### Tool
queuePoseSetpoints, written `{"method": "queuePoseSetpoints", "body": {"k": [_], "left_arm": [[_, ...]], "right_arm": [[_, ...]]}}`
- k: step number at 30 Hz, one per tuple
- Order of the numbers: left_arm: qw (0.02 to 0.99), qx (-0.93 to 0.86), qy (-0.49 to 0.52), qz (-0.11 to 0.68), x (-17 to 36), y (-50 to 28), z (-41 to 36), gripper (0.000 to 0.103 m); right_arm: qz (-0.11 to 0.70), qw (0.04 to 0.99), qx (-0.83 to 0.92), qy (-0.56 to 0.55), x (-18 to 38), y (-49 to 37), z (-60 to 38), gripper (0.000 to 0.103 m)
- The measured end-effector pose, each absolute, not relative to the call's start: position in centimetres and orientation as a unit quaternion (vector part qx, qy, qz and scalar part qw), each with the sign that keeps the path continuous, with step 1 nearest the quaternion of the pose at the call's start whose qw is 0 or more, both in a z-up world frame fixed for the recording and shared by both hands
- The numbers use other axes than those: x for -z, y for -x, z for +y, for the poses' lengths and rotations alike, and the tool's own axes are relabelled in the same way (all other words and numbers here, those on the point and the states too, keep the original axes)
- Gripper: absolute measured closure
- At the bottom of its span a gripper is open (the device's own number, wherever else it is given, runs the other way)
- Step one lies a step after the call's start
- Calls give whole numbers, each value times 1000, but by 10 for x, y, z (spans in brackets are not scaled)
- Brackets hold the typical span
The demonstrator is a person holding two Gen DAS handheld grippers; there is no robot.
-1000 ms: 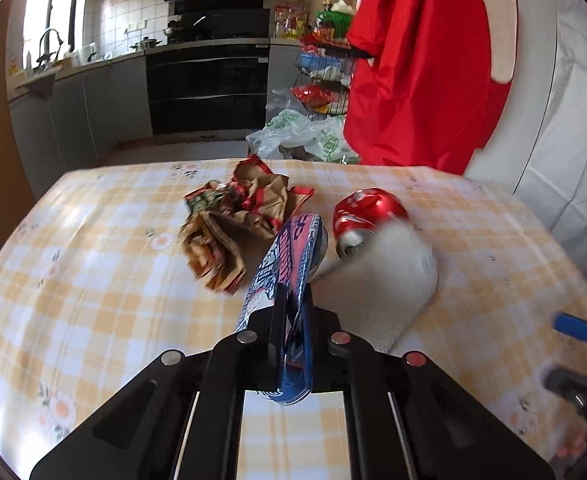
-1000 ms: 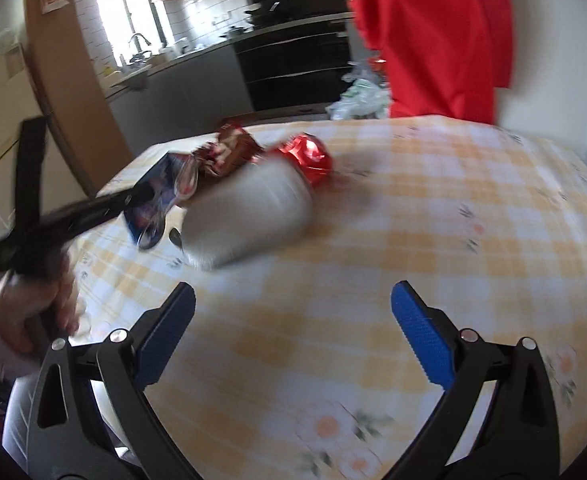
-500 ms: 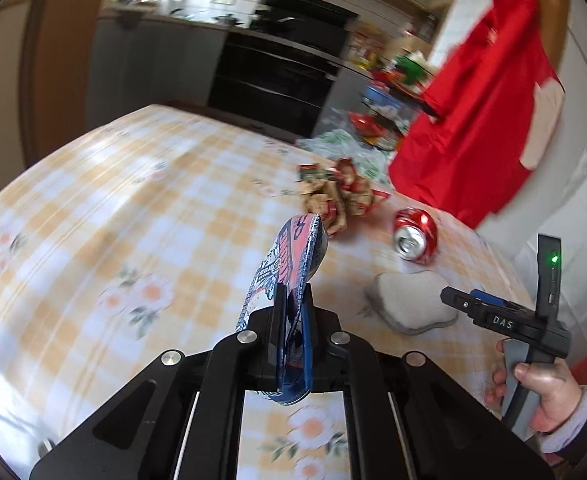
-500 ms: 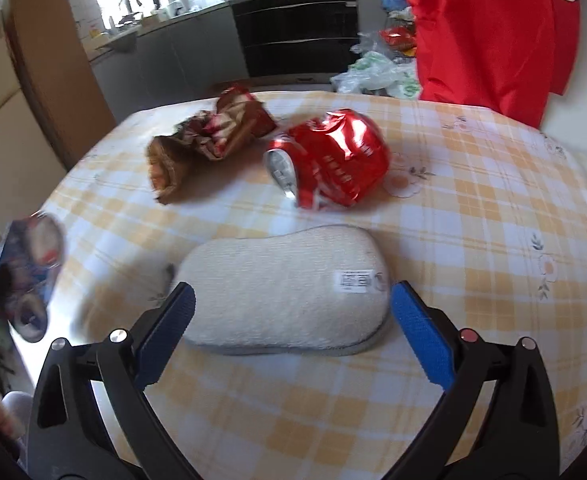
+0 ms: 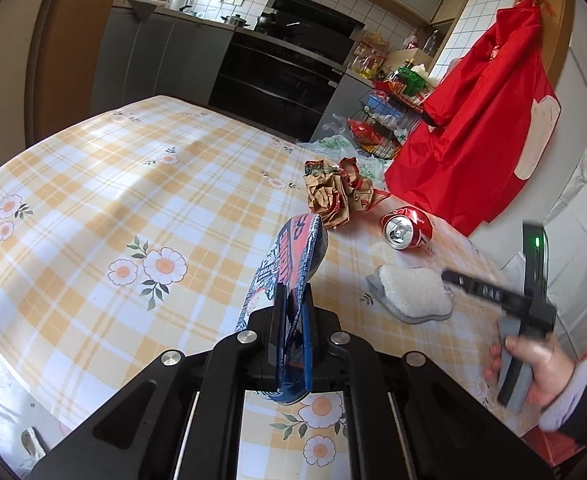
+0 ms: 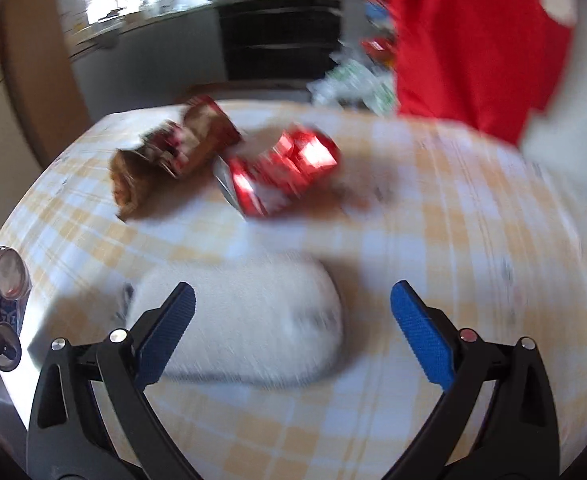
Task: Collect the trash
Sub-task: 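Grasp the brown-and-red crumpled wrappers with the right gripper while the left holds the packet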
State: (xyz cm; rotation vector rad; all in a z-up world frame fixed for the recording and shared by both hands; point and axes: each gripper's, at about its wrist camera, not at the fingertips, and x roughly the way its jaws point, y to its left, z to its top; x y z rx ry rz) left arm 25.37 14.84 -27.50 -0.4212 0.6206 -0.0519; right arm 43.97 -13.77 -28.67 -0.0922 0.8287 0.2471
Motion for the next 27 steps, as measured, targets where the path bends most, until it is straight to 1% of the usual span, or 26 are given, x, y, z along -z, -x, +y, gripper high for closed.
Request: {"method": "queuePoseSetpoints", "body": {"k": [2,4,5,11,16,20,24,27], "left_arm": [[929,27,211,301,277,-253,151,96],[929,27,217,299,278,-253,154,96],[929,26,217,298,279,-252,155,96],[930,33,223,291,285,-249,159,96],[929,38,234,284,286,-247,166,96],[927,40,250,276,286,-249,177,96],[924,43,264,272,287,-250,184,96],[922,48,271,271,287,-251,186,96]], "right_arm": [[393,906,-137,80,281,-449,-123,8],[397,901,-145,102,281,-458,-111,17],[402,897,-153,102,282,-460,-107,18],[407,883,-200,118,292,-448,-72,18],[395,881,-230,120,287,-462,-29,19],[407,876,-244,89,285,-486,1,19],[436,868,-235,28,296,-514,22,20],[442,869,-222,8,302,-528,34,20]]}}
